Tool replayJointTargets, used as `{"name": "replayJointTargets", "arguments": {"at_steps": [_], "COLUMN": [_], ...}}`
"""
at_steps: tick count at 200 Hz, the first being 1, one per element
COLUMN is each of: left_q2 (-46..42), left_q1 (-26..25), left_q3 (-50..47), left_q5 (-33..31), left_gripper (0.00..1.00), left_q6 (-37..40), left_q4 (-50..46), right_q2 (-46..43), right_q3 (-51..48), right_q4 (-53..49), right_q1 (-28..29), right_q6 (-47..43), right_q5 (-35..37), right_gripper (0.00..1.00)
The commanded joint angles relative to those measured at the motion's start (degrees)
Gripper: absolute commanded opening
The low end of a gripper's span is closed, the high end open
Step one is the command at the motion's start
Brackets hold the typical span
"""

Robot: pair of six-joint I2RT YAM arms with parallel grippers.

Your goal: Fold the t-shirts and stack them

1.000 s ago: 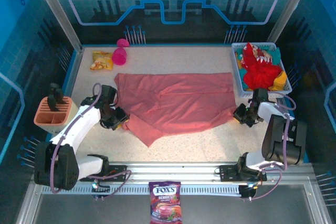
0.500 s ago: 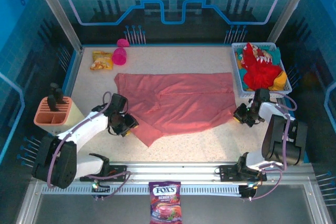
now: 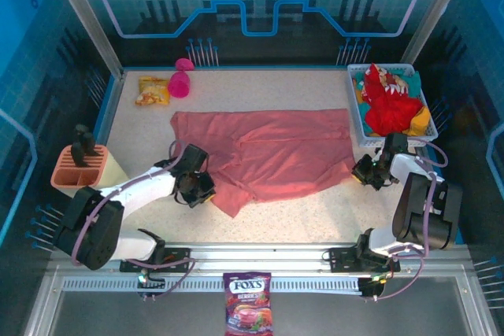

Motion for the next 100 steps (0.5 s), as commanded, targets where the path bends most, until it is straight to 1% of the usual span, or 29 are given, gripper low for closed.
{"name": "replayJointTargets", "arguments": {"at_steps": [1,14,30,67,100], "left_q2": [1.9,2.3,2.0,1.4,0.9], "left_q1": [-1.1,-1.2,-1.2,-1.2,-1.2], "left_q3": [4.1,6.1,7.8,10.1,9.6], "left_q5": [-1.9,-2.9,-4.3,-6.1,-5.8], "left_gripper": [0.01,0.06,0.09,0.09,0.09], "left_q6": [-0.5,0.8,2.3,5.1,7.1], "left_q4": [-3.0,-5.8,-8.8,-14.3,-17.7], "right_q2": [-0.4,-0.2,-0.4,-0.5,0.4], "right_q3": [1.0,1.3,1.2,1.1,1.8], "right_q4": [-0.2,-0.5,-0.6,-0.5,-2.8], "right_q1": [-1.1,-1.1,-1.2,-1.2,-1.2], "right_q6": [-1.0,-1.2,-1.3,-1.4,-2.9], "right_q5": [-1.8,-1.9,-1.9,-2.2,-2.0], "right_gripper": [0.00,0.00,0.00,0.00,0.00]}}
